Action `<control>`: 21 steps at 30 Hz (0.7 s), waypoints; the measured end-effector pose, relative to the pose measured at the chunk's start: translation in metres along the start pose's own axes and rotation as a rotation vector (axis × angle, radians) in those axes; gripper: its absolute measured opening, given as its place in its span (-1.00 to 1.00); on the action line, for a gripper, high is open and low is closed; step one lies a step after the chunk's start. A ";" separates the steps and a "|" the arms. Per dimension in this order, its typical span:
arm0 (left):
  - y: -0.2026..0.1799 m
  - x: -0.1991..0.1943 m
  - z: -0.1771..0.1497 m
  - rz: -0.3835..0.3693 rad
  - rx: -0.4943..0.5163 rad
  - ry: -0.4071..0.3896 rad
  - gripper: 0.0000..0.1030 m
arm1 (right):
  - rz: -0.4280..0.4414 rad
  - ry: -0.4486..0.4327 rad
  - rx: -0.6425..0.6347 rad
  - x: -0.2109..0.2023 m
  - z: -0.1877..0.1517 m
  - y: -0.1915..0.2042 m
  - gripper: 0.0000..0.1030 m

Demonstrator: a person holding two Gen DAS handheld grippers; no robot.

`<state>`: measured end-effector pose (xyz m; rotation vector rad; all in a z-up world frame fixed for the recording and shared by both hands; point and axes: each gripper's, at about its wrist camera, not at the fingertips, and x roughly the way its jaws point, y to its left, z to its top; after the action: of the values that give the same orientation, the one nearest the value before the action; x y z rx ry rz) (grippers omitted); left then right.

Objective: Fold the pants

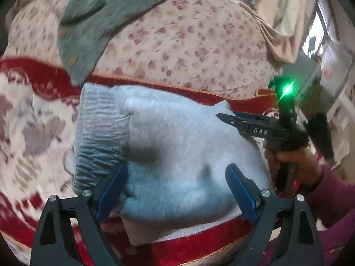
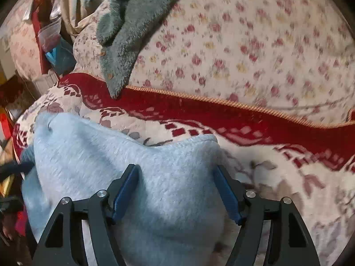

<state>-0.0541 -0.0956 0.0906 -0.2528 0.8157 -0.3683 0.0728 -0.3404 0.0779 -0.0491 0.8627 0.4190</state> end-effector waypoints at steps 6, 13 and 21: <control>-0.014 0.017 -0.015 0.057 0.074 -0.040 0.85 | 0.026 0.016 0.069 0.015 -0.007 -0.021 0.80; -0.023 -0.006 -0.006 0.052 0.084 -0.062 0.89 | 0.156 0.032 0.174 -0.019 -0.011 -0.029 0.83; -0.009 -0.027 0.013 0.073 -0.006 -0.096 1.00 | 0.291 0.082 0.213 -0.050 -0.030 -0.030 0.89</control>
<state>-0.0627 -0.0913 0.1200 -0.2431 0.7301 -0.2830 0.0335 -0.3908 0.0920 0.2604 0.9958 0.5978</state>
